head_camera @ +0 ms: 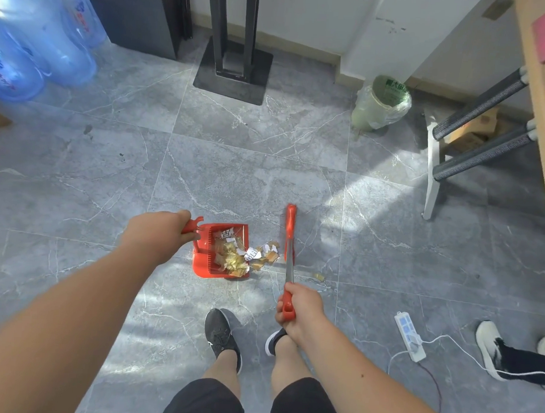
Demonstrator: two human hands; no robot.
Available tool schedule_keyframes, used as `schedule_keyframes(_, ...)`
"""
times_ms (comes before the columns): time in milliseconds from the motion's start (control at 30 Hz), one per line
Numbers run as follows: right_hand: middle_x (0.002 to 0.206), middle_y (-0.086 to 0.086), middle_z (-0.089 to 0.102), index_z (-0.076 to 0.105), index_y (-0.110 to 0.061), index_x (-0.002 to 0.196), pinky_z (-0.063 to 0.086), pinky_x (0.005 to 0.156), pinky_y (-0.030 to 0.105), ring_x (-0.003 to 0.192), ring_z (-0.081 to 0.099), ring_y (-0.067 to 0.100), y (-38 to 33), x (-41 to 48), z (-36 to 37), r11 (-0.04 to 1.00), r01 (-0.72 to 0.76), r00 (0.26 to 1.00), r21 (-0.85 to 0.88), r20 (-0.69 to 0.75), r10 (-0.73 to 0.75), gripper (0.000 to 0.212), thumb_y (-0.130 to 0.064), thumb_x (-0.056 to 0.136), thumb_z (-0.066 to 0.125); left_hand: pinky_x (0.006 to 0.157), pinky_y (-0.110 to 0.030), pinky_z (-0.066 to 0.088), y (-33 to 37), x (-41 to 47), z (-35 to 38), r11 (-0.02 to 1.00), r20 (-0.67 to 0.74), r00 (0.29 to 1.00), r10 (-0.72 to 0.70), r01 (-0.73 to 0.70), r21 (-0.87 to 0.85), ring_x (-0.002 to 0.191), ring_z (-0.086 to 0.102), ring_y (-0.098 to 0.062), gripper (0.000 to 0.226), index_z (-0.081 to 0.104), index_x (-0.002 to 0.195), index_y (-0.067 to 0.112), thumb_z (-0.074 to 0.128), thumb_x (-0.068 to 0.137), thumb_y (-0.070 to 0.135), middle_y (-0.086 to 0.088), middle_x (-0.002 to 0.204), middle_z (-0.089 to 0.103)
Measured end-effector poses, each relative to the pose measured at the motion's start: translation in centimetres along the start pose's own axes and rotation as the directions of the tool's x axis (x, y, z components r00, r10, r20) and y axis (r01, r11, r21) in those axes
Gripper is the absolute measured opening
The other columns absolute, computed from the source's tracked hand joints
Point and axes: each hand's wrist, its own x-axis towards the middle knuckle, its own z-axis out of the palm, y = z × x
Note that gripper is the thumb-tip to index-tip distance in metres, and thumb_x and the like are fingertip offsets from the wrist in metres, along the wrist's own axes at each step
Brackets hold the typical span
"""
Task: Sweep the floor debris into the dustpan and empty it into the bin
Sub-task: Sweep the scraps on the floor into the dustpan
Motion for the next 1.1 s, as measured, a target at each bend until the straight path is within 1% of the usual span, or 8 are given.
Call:
schedule_keyframes(67,0.062,0.008,0.042,0.054,-0.007,0.094,0.027,0.036,0.015,0.043,0.039,0.014,-0.3,-0.2,0.2,1.0,-0.006,1.0,-0.021,0.001,0.006,0.012,-0.002,0.101,0.046,0.05,-0.027,0.037,0.0,0.0,0.1,1.0,-0.009,1.0,0.005,-0.005,-0.011,0.061,0.055,-0.014,0.042,0.045,0.084,0.028,0.047,0.092,0.069,0.008,0.067,0.056)
schedule_keyframes(233,0.063,0.008,0.044,0.054,-0.005,0.097,0.028,0.036,0.016,0.043,0.04,0.014,-0.5,-0.9,0.7,0.987,-0.032,0.999,-0.156,0.023,0.036,0.008,-0.005,0.101,0.048,0.051,-0.028,0.035,0.0,0.1,0.0,0.999,-0.007,1.0,-0.002,0.002,-0.039,0.066,0.055,-0.017,0.039,0.046,0.087,0.027,0.05,0.092,0.066,0.009,0.068,0.053)
schedule_keyframes(400,0.06,0.007,0.041,0.051,-0.006,0.088,0.025,0.037,0.014,0.04,0.037,0.013,-0.5,-1.7,2.1,0.969,-0.022,0.999,-0.247,0.025,0.029,0.012,-0.001,0.098,0.045,0.051,-0.029,0.032,0.1,0.3,-0.3,0.999,-0.003,1.0,0.009,-0.009,-0.037,0.067,0.053,-0.018,0.034,0.046,0.088,0.027,0.051,0.095,0.06,0.009,0.069,0.051)
schedule_keyframes(533,0.056,0.005,0.038,0.047,-0.007,0.08,0.024,0.038,0.015,0.041,0.036,0.014,-0.5,-2.0,3.6,0.957,-0.022,0.999,-0.289,0.028,0.032,0.018,0.0,0.096,0.044,0.051,-0.028,0.034,-0.2,0.1,-0.2,0.999,-0.003,1.0,0.003,-0.003,-0.041,0.067,0.055,-0.018,0.035,0.046,0.089,0.026,0.051,0.095,0.06,0.009,0.07,0.053)
schedule_keyframes(767,0.055,0.006,0.037,0.055,-0.002,0.092,0.026,0.037,0.017,0.039,0.034,0.014,-0.4,-1.8,4.8,0.922,-0.011,0.998,-0.387,0.054,0.034,0.013,0.003,0.095,0.044,0.05,-0.027,0.033,0.1,0.2,0.4,1.0,-0.036,0.999,0.003,-0.004,-0.018,0.067,0.055,-0.017,0.037,0.044,0.089,0.027,0.049,0.094,0.063,0.008,0.071,0.054)
schedule_keyframes(867,0.057,0.007,0.037,0.057,-0.001,0.095,0.027,0.037,0.017,0.041,0.035,0.015,-1.0,-1.6,4.9,0.917,-0.016,0.998,-0.398,0.056,0.042,0.014,0.003,0.095,0.044,0.054,-0.029,0.037,-0.2,0.4,0.9,0.999,-0.034,0.999,-0.022,0.02,-0.048,0.066,0.053,-0.018,0.038,0.042,0.085,0.028,0.051,0.092,0.065,0.008,0.071,0.052)
schedule_keyframes(967,0.059,0.007,0.037,0.058,0.002,0.1,0.028,0.036,0.016,0.041,0.035,0.015,-2.2,-1.5,4.6,0.911,-0.02,0.996,-0.412,0.073,0.055,0.017,0.005,0.095,0.043,0.052,-0.029,0.036,-0.3,0.7,1.3,0.996,-0.034,0.998,-0.048,0.046,-0.08,0.064,0.054,-0.016,0.042,0.042,0.082,0.028,0.051,0.091,0.068,0.007,0.071,0.054)
schedule_keyframes(1100,0.056,0.007,0.038,0.06,0.002,0.105,0.029,0.037,0.018,0.036,0.034,0.013,-3.6,-1.2,4.0,0.905,-0.022,0.996,-0.426,0.067,0.056,0.019,0.004,0.095,0.043,0.051,-0.028,0.038,0.2,0.8,1.1,0.998,-0.035,0.998,-0.048,0.047,-0.04,0.06,0.052,-0.012,0.044,0.041,0.081,0.029,0.046,0.09,0.072,0.008,0.069,0.055)
